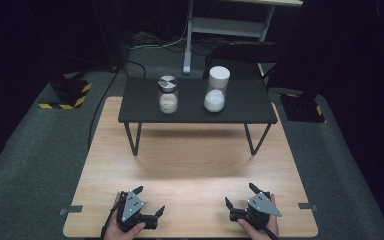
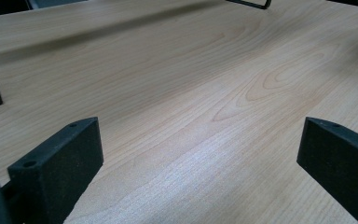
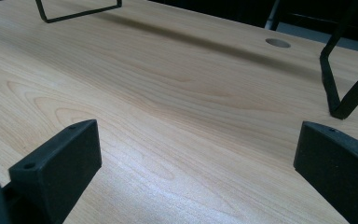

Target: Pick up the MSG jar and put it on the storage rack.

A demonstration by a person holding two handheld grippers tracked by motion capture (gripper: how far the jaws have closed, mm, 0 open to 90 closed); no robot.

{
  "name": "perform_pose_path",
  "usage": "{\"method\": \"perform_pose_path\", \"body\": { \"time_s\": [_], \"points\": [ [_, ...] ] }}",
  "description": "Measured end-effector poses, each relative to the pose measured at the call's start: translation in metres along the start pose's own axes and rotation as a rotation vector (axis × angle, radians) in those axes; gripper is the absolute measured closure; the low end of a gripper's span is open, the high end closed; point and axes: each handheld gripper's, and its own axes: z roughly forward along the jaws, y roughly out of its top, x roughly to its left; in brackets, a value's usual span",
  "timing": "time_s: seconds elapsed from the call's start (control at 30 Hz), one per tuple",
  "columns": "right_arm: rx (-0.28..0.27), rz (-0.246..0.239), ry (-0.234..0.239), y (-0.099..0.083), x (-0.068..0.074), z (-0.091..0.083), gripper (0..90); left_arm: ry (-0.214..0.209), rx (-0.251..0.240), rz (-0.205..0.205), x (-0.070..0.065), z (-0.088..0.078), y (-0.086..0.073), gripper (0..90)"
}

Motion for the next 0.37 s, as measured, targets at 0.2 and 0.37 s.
{"method": "perform_pose_path", "body": {
  "time_s": [0.2,0.37],
  "points": [
    [0.001,-0.003,0.004,0.0001,-0.0003,0.0001,0.4,0.005,0.003,0.006,-0.0019,-0.0005,0.0003,0.2],
    [-0.006,0.016,0.011,-0.0014,-0.0033,-0.0006,0.4,0.006,0.006,0.002,-0.0020,-0.0004,0.0007,0.2]
  ]
}}
